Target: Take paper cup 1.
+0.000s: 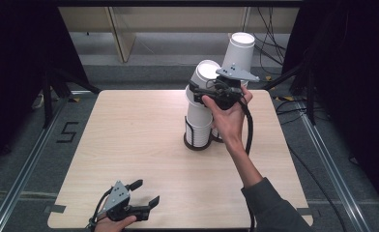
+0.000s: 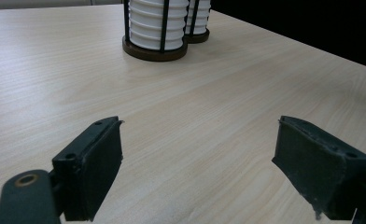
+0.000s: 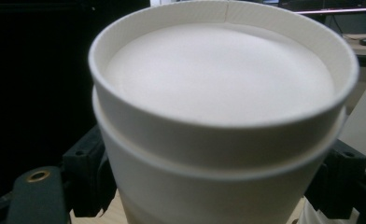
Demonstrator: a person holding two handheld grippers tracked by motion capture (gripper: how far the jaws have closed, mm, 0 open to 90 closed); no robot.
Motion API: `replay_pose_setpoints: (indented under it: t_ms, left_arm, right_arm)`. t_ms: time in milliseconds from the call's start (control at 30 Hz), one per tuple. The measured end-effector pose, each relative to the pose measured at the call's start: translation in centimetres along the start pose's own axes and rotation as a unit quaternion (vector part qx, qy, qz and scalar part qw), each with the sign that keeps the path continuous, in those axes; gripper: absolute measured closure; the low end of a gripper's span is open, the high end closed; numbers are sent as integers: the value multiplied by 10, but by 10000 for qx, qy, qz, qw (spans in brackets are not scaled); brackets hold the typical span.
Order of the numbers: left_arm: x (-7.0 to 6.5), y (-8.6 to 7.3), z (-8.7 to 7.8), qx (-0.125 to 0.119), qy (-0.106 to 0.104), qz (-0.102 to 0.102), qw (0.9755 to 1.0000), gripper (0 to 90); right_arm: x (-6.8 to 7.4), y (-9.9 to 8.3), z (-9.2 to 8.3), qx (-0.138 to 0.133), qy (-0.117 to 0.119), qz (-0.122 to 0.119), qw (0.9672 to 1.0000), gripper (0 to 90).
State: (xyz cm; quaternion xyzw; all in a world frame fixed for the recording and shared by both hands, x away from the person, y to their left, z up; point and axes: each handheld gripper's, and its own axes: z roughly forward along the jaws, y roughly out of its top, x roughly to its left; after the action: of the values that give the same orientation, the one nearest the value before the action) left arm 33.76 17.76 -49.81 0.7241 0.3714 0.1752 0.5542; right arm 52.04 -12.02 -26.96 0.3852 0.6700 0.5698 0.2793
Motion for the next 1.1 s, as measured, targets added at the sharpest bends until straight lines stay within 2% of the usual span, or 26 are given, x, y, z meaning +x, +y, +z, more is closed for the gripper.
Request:
replay_pose_setpoints:
  t_ms: [233, 267, 300, 333, 433, 500, 533, 633, 667, 733, 767, 800, 833, 867, 933, 967, 1000, 1033, 1067, 1100]
  left_arm:
    - [0, 0, 0, 7, 14, -5, 10000, 145]
    - [0, 0, 0, -1, 19, -16, 10000, 145]
    - [0, 0, 0, -1, 19, -16, 10000, 144]
    - [0, 0, 0, 23, 25, 9, 10000, 144]
    - [1, -1, 1, -9, -12, 2, 10000, 144]
    - [0, -1, 1, 31, 35, -13, 10000, 144]
    - [0, -1, 1, 41, 42, -9, 10000, 144]
    - [0, -1, 3, -29, 8, -30, 10000, 144]
    - [0, -1, 3, -19, 21, -32, 10000, 144]
    - [0, -1, 1, 84, 78, -19, 9999, 144]
    - [0, -1, 1, 63, 77, -34, 9999, 144]
    - [0, -1, 2, 13, 55, -46, 10000, 144]
    - [1, -1, 3, -21, 28, -50, 10000, 144]
    - [1, -1, 3, -43, 18, -66, 10000, 144]
    - [2, -1, 1, 8, 49, -22, 10000, 144]
    - [2, -1, 1, 8, 49, -22, 10000, 144]
    - [2, -1, 1, 0, 39, -27, 10000, 144]
    - [2, -1, 1, 2, 38, -28, 10000, 144]
    - [2, -1, 1, 2, 38, -28, 10000, 144]
    - [2, -1, 1, -16, 44, -37, 10000, 144]
  right_arm:
    - [8, -2, -17, -21, 323, -97, 9994, 186]
    - [11, -8, -24, 19, 425, -125, 9990, 186]
    - [11, -8, -24, 19, 425, -125, 9990, 186]
    - [14, -14, -30, 15, 550, -156, 9984, 186]
    - [18, -26, -38, 87, 649, -224, 9976, 187]
    - [19, -31, -40, 130, 706, -214, 9972, 187]
    - [21, -41, -42, 242, 829, -212, 9960, 187]
    - [23, -59, -43, 408, 965, -204, 9943, 187]
    - [23, -59, -43, 408, 965, -204, 9943, 187]
    - [23, -73, -42, 525, 1067, -154, 9928, 187]
    - [23, -84, -38, 665, 1121, -140, 9914, 187]
    - [23, -88, -37, 736, 1161, -150, 9904, 187]
    - [24, -92, -35, 790, 1226, -34, 9893, 187]
    - [24, -92, -35, 790, 1226, -34, 9893, 187]
    - [23, -103, -30, 922, 1282, -26, 9875, 187]
    - [23, -103, -30, 922, 1282, -26, 9875, 187]
    - [24, -109, -29, 1015, 1292, 46, 9864, 187]
    - [24, -112, -28, 1012, 1330, -23, 9859, 187]
    - [25, -114, -28, 1067, 1361, 38, 9849, 187]
    - [25, -117, -27, 1080, 1352, -12, 9849, 187]
